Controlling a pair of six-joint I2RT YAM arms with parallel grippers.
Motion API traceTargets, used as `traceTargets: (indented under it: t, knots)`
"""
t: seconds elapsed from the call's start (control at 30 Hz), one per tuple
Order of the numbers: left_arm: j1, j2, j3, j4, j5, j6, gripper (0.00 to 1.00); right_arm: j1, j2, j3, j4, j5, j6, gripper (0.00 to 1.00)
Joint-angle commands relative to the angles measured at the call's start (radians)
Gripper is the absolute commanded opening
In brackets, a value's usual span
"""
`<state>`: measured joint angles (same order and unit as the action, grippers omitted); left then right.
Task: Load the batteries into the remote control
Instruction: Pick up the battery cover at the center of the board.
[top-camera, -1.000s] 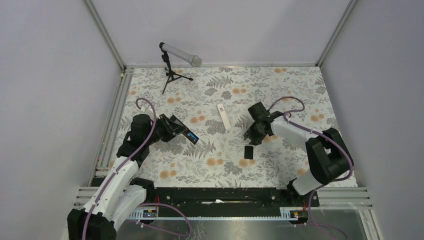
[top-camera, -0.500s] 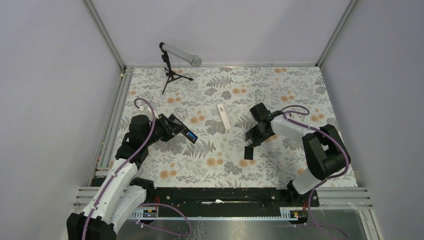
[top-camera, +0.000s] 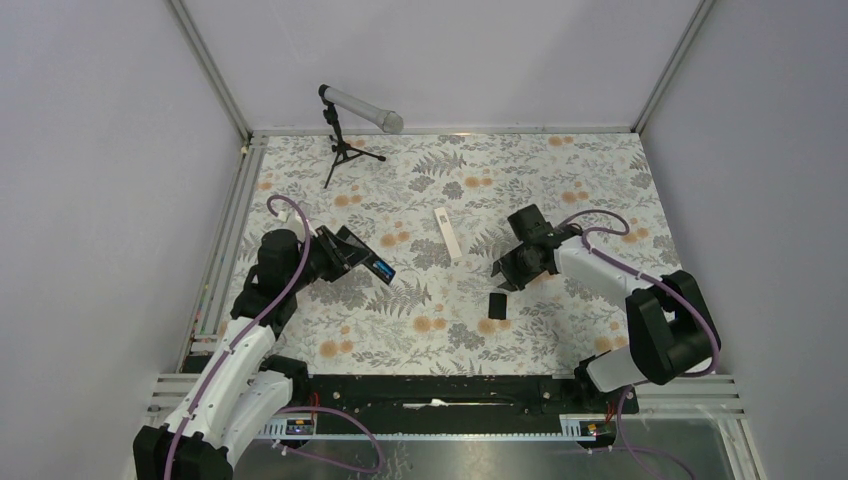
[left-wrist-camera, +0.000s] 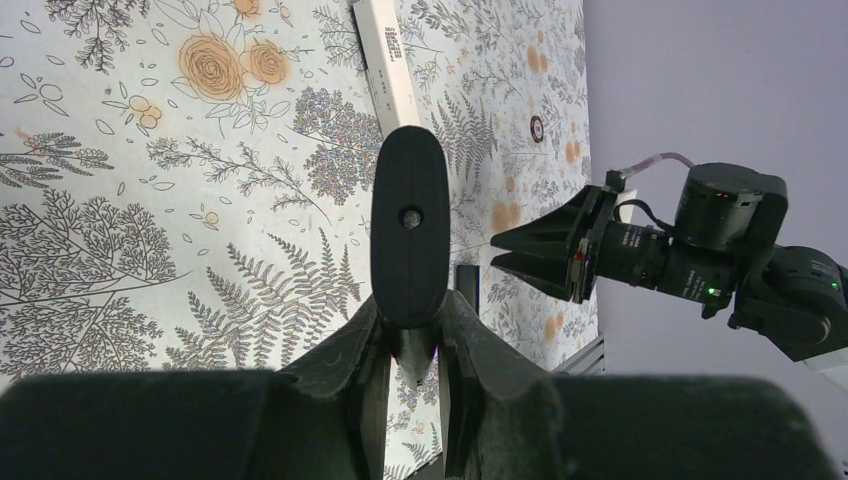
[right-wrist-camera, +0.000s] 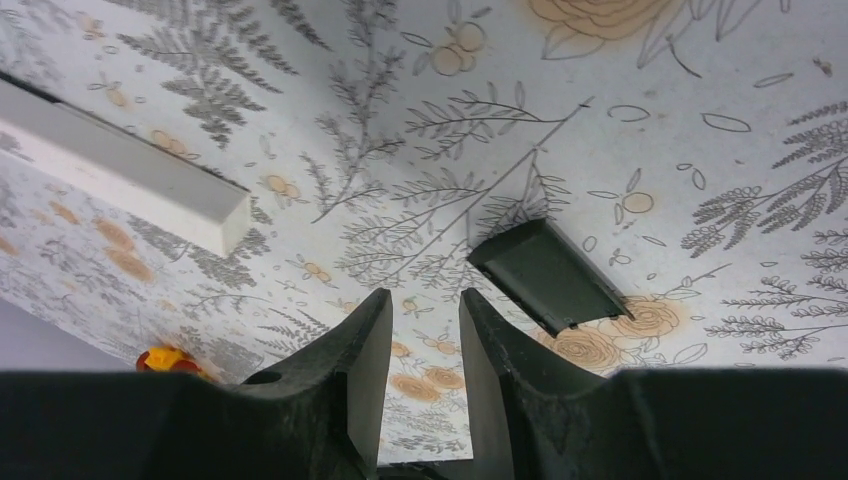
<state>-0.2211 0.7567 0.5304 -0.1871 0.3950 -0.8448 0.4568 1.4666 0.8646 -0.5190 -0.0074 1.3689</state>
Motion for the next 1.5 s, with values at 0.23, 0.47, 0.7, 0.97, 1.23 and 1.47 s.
traceTargets:
  t: [0.23, 0.47, 0.7, 0.97, 1.23, 1.47]
  knots:
    - [0.005, 0.002, 0.005, 0.08, -0.011, 0.001, 0.0, -0.006, 0.03, -0.036, -0.038, -0.078, 0.045, 0.46]
    - [0.005, -0.006, 0.002, 0.09, -0.005, 0.003, 0.0, -0.006, 0.108, -0.028, -0.014, -0.07, 0.057, 0.45]
    - [0.005, -0.031, 0.003, 0.103, -0.01, 0.006, 0.0, -0.01, 0.123, -0.011, -0.004, -0.027, 0.061, 0.43]
    - [0.005, -0.031, 0.01, 0.122, -0.016, 0.001, 0.0, -0.031, 0.12, -0.038, -0.005, -0.039, 0.075, 0.21]
    - [0.005, -0.034, 0.023, 0.131, -0.019, 0.005, 0.0, -0.035, 0.114, 0.023, 0.016, -0.033, -0.06, 0.0]
    - [0.005, -0.031, 0.028, 0.153, -0.024, -0.012, 0.0, -0.035, 0.008, 0.073, 0.156, -0.121, -0.289, 0.0]
